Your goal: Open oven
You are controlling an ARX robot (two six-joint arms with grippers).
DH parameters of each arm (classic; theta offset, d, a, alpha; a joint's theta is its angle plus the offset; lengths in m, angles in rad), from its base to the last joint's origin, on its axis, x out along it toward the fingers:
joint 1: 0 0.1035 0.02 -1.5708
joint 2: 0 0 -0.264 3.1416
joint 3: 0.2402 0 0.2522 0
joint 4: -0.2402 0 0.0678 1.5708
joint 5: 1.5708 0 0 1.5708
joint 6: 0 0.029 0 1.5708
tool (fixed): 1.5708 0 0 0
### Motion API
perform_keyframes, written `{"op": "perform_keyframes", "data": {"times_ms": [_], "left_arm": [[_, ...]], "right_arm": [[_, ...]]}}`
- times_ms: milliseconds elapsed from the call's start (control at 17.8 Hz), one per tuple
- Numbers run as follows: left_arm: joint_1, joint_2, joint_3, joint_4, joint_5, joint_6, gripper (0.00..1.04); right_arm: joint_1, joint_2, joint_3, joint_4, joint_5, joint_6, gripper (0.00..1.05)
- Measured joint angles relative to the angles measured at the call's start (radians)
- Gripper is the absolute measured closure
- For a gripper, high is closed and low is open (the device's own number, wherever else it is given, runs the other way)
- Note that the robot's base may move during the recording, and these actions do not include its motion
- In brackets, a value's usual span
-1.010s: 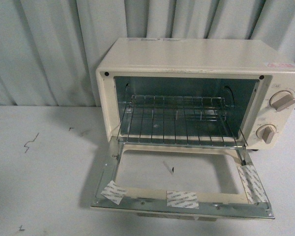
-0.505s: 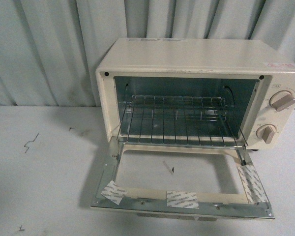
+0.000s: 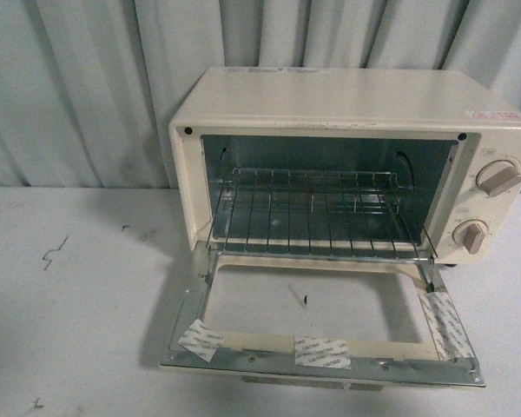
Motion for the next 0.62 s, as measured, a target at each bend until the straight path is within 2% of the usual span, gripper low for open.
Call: {"op": "perform_keyframes", "data": {"times_ms": [617], "left_arm": [[0.0, 0.0, 0.0, 0.0, 0.0, 0.0, 0.07]], "right_arm": [[0.0, 0.0, 0.0, 0.0, 0.0, 0.0, 0.06]]}}
